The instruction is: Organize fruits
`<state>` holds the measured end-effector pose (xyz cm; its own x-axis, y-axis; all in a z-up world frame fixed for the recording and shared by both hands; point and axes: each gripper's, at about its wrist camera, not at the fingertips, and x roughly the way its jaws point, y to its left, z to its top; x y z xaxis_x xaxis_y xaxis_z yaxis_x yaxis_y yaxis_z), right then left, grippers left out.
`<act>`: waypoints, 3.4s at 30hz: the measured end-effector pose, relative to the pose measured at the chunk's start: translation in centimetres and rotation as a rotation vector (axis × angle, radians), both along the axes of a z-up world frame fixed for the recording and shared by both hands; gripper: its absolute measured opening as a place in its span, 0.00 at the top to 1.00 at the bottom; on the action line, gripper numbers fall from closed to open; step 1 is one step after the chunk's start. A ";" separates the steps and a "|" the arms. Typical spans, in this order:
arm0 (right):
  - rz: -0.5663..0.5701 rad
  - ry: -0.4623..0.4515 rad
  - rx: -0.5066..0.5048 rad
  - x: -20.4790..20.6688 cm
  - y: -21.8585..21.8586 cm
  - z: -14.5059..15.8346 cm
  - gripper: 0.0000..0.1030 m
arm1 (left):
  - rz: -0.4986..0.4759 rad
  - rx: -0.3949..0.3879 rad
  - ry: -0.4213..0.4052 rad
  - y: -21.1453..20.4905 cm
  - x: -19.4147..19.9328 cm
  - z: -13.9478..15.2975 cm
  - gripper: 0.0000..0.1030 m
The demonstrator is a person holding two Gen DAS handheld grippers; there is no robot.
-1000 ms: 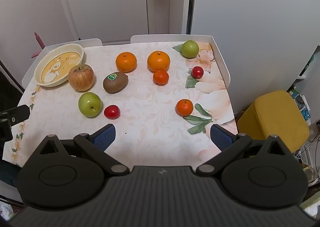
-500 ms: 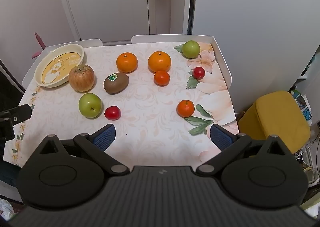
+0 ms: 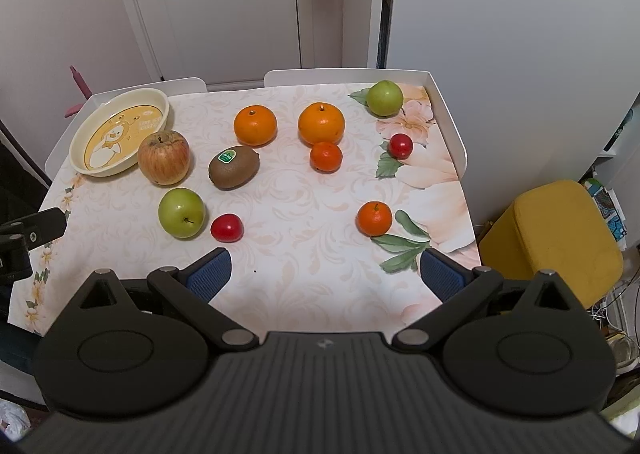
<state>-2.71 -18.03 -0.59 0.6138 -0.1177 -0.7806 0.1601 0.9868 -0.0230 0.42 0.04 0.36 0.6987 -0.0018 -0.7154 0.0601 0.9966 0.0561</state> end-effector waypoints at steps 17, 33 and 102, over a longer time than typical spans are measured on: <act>0.002 0.005 0.003 0.4 0.3 -0.2 0.00 | 0.001 -0.004 0.009 0.1 0.7 0.0 0.00; 0.003 0.007 0.002 0.4 0.3 -0.1 0.00 | 0.004 -0.002 0.010 0.0 0.7 -0.1 0.00; 0.191 -0.033 0.025 7.4 -8.8 -12.6 0.15 | 0.207 -0.025 0.091 -7.5 10.3 -12.7 0.15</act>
